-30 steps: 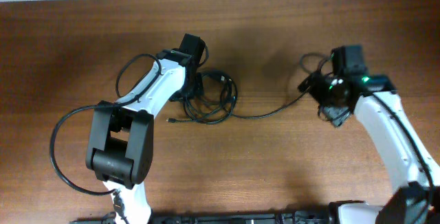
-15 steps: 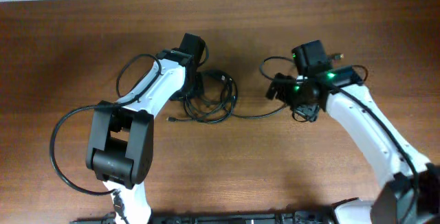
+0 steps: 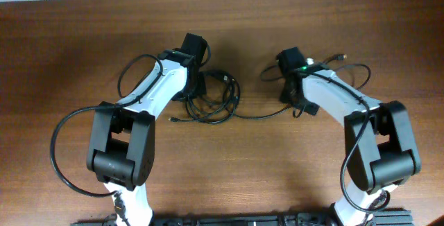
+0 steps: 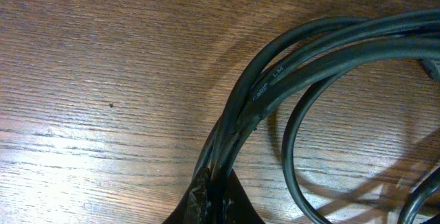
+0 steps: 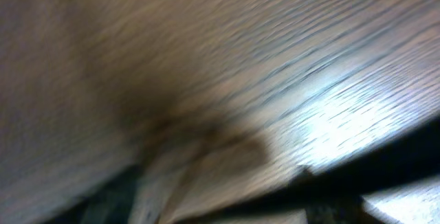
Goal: Untangle cables
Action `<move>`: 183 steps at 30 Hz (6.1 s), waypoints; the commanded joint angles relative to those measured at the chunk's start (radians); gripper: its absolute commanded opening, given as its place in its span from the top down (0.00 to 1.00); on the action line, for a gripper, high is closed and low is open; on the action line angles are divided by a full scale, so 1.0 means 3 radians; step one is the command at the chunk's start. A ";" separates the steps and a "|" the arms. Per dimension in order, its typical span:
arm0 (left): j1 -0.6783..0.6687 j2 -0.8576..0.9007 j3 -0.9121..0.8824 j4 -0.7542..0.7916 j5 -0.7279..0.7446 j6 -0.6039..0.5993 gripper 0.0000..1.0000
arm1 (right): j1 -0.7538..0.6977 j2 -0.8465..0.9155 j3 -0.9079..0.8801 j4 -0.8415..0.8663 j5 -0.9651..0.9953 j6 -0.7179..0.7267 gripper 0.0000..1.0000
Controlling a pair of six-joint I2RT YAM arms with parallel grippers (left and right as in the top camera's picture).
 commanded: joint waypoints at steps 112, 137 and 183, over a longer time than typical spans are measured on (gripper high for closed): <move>0.0404 -0.1150 0.0122 -0.0158 -0.0093 0.0033 0.01 | 0.0539 -0.1080 0.0070 0.0104 -0.2257 -0.0778 0.01; 0.0422 -0.1383 -0.0351 -0.0291 0.0563 -0.0070 0.32 | 0.0547 -0.0837 0.0067 0.0100 -0.1600 -0.0776 0.01; 0.0070 -0.1137 -0.0220 0.0448 0.0065 -0.0043 1.00 | 0.0549 -0.0835 0.0067 -0.0128 -0.1499 -0.0777 0.01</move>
